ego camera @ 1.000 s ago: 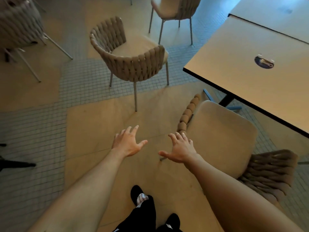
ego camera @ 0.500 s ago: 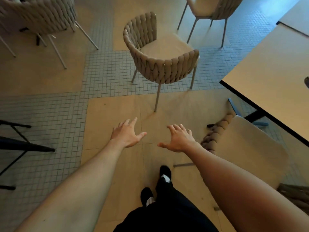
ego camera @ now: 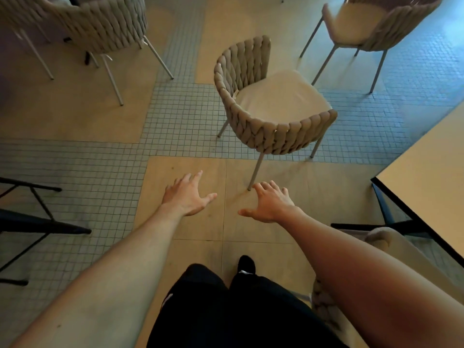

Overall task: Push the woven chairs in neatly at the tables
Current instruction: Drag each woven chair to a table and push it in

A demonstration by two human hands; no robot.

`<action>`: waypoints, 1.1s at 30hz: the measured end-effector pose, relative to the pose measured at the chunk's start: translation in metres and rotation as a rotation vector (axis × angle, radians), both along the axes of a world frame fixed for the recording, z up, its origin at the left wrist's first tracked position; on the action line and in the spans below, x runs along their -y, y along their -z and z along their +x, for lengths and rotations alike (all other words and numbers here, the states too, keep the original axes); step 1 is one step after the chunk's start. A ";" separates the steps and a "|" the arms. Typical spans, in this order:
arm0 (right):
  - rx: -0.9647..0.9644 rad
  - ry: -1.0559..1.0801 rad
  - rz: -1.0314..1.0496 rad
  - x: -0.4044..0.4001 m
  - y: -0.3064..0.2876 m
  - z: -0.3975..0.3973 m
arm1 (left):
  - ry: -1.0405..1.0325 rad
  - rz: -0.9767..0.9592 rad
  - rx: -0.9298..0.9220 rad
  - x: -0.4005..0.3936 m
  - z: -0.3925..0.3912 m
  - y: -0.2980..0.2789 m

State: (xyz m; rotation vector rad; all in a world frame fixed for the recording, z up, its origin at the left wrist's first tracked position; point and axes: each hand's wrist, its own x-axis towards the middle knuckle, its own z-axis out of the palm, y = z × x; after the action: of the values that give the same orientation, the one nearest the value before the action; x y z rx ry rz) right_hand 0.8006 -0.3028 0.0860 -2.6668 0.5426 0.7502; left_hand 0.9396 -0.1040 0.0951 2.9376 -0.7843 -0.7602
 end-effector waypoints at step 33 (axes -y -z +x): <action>-0.014 0.402 0.002 0.142 0.041 0.344 | 0.412 0.015 -0.041 0.206 0.415 0.035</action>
State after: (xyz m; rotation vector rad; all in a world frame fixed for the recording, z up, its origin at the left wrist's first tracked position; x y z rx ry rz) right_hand 1.1451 -0.4449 0.0450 -2.4334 1.0381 0.6468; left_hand 1.3549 -0.3095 0.0601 2.7905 -1.4094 -0.8395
